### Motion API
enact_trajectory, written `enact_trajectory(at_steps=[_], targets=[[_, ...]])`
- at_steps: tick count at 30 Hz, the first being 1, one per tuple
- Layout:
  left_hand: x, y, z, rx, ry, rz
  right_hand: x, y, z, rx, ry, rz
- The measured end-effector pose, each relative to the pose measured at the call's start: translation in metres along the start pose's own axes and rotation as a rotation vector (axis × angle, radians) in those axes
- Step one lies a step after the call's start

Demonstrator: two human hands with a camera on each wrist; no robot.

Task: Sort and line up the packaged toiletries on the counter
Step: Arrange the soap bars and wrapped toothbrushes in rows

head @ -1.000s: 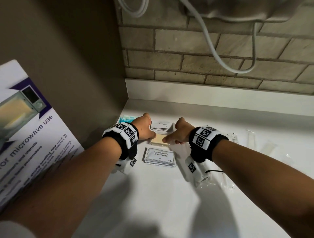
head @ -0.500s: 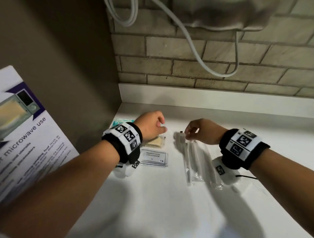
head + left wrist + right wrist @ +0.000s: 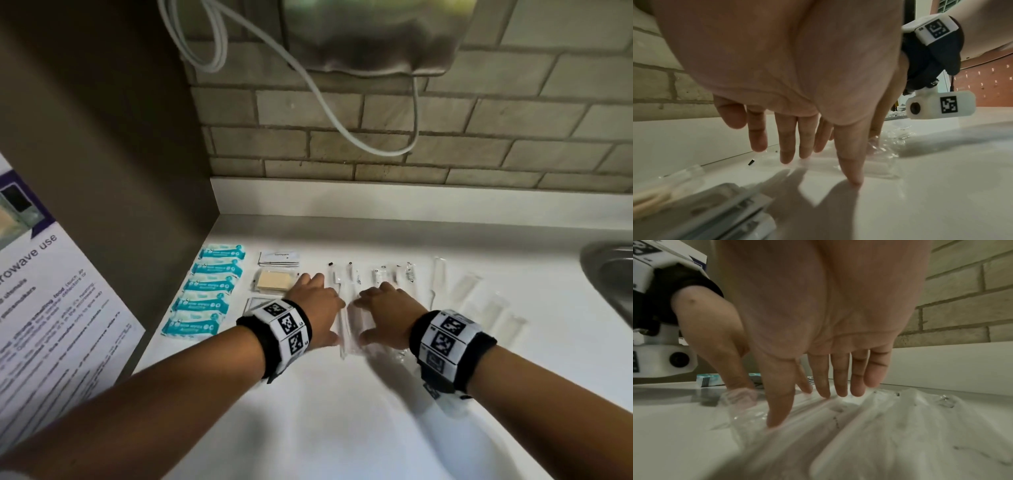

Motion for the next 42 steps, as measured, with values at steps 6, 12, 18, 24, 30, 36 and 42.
enact_trajectory(at_steps=[6,12,18,24,30,36,42], targets=[[0.009,-0.011,0.011,0.107,-0.067,0.086,0.004,0.007,0.006,-0.02,-0.016,-0.093],[0.011,-0.012,0.01,0.214,-0.144,0.145,0.012,0.008,0.003,0.019,-0.034,-0.128],[0.006,-0.018,0.01,0.2,-0.144,0.141,0.006,0.006,-0.002,0.024,-0.001,-0.184],[0.004,-0.022,0.014,0.186,-0.167,0.174,0.001,0.0,-0.007,0.058,0.031,-0.188],[0.011,-0.009,0.003,0.163,-0.126,0.131,0.005,0.007,-0.006,0.066,0.018,-0.157],[0.02,-0.004,-0.002,0.144,-0.128,0.048,0.01,0.007,-0.003,0.064,0.007,-0.119],[0.024,0.0,-0.001,0.166,-0.153,0.068,0.017,0.007,-0.002,0.056,0.0,-0.117]])
Point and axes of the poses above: each hand's wrist, its own z-axis away from the middle knuckle, its own y-axis out of the palm, x = y × z, the point moved 1 cm from there along -z, towards the middle knuckle, and after that the axes turned 2 degrees about -z, right-handed, at the moved point
